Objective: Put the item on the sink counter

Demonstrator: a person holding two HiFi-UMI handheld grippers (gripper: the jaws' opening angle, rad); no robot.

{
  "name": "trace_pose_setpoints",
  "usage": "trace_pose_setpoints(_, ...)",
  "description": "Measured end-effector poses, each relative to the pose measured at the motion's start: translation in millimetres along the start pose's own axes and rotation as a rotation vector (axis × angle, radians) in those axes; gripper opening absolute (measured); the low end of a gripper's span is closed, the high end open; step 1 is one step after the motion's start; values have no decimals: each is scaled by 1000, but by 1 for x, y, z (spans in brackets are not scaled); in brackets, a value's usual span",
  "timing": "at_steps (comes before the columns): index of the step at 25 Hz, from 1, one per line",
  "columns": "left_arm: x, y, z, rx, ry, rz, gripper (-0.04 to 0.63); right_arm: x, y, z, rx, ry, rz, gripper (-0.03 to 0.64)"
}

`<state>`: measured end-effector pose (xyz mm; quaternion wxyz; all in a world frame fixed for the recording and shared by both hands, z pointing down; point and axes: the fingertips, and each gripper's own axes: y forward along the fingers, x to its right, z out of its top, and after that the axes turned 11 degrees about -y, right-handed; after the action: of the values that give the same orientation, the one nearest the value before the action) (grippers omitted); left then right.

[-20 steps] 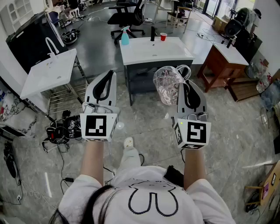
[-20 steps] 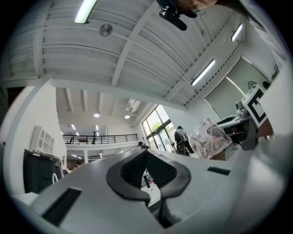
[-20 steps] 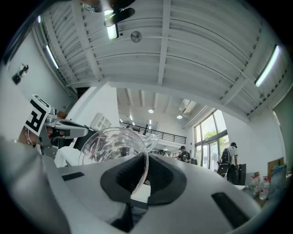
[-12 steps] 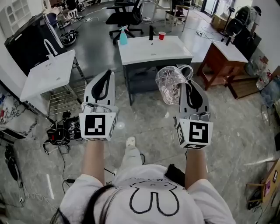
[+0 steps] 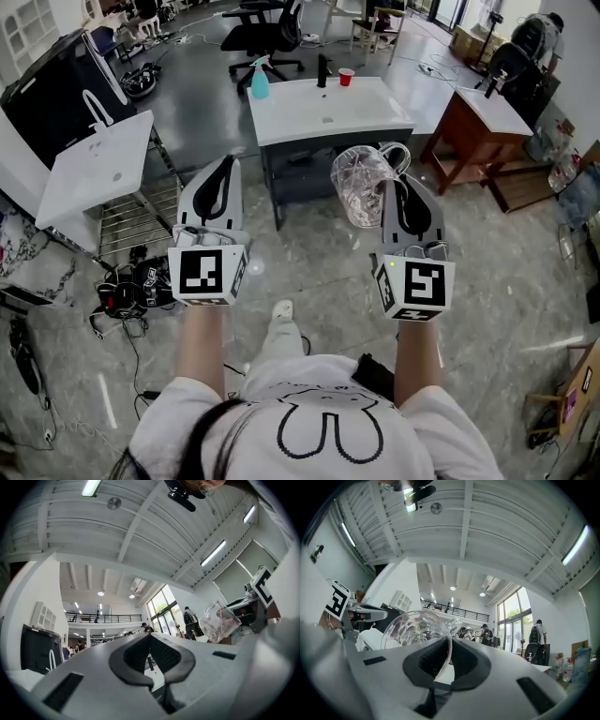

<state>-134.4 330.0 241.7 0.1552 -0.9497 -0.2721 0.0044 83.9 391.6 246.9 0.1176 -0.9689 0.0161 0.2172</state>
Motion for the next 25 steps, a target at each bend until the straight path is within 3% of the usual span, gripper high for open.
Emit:
trace_pose_setpoints(15,-84,129,-49,-16,-39,2,11,-7,157,-40,-58,10,25,38)
trace_pose_setpoints(25,-153,214,-78,-18,-30,-23,11,-16,263,-60,-75,31,-17,38)
